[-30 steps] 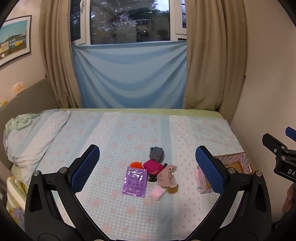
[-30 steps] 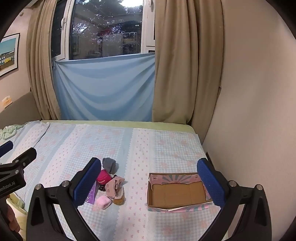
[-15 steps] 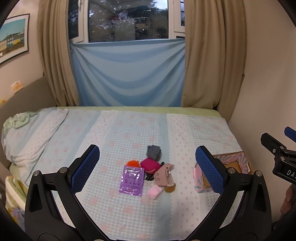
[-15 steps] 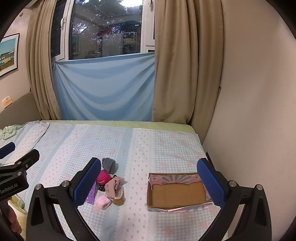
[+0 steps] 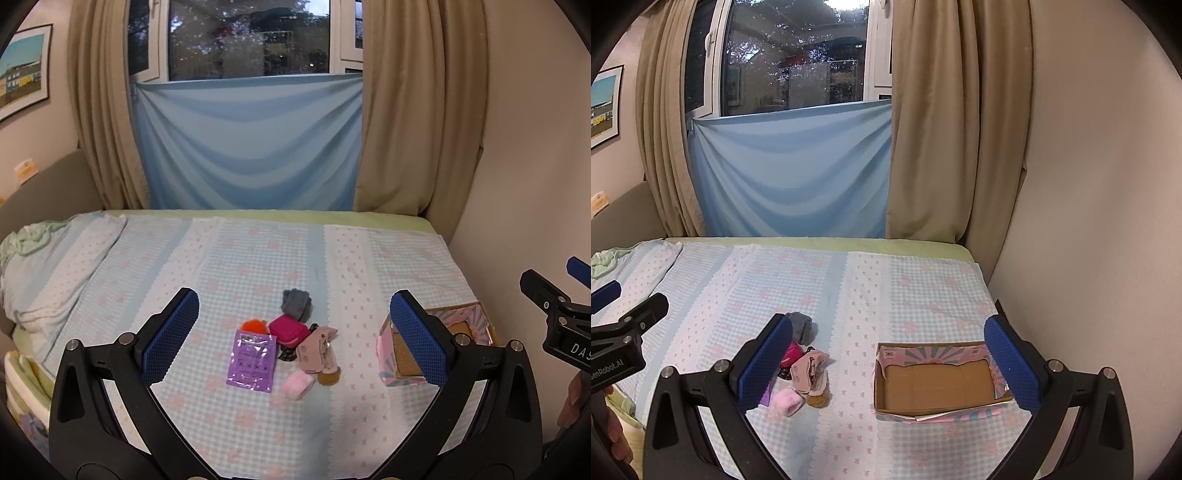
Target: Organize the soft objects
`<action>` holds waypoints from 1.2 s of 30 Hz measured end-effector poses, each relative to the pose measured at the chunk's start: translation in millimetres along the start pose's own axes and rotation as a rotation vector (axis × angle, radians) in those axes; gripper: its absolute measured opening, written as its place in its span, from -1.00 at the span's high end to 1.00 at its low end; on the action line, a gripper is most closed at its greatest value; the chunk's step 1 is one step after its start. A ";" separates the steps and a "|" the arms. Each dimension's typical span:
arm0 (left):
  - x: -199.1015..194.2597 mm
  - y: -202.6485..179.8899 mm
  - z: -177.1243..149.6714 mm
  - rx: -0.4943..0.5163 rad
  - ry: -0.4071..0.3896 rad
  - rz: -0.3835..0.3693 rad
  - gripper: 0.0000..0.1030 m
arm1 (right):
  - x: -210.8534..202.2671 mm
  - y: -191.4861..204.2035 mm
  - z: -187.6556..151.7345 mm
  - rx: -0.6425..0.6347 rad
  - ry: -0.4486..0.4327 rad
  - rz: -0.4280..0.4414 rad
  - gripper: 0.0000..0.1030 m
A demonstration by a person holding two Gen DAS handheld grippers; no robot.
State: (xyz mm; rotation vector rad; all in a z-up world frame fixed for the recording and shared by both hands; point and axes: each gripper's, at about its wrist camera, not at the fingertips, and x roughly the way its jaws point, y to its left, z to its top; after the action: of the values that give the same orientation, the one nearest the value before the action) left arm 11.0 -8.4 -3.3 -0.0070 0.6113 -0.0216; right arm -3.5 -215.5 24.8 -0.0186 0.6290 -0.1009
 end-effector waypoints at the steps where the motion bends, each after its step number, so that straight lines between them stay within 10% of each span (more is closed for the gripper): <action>1: 0.8 -1.1 0.2 0.000 0.002 -0.003 -0.99 | 0.4 -0.4 0.2 0.000 0.001 -0.001 -1.00; 36: 10.1 -14.9 2.6 -0.007 0.018 -0.007 -0.99 | 1.0 -10.2 6.3 0.007 0.010 0.017 -1.00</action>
State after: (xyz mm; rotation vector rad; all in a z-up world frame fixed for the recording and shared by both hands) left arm 20.5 -23.5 -6.8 -0.0161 0.6297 -0.0265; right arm 0.1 -225.8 29.8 -0.0064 0.6391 -0.0869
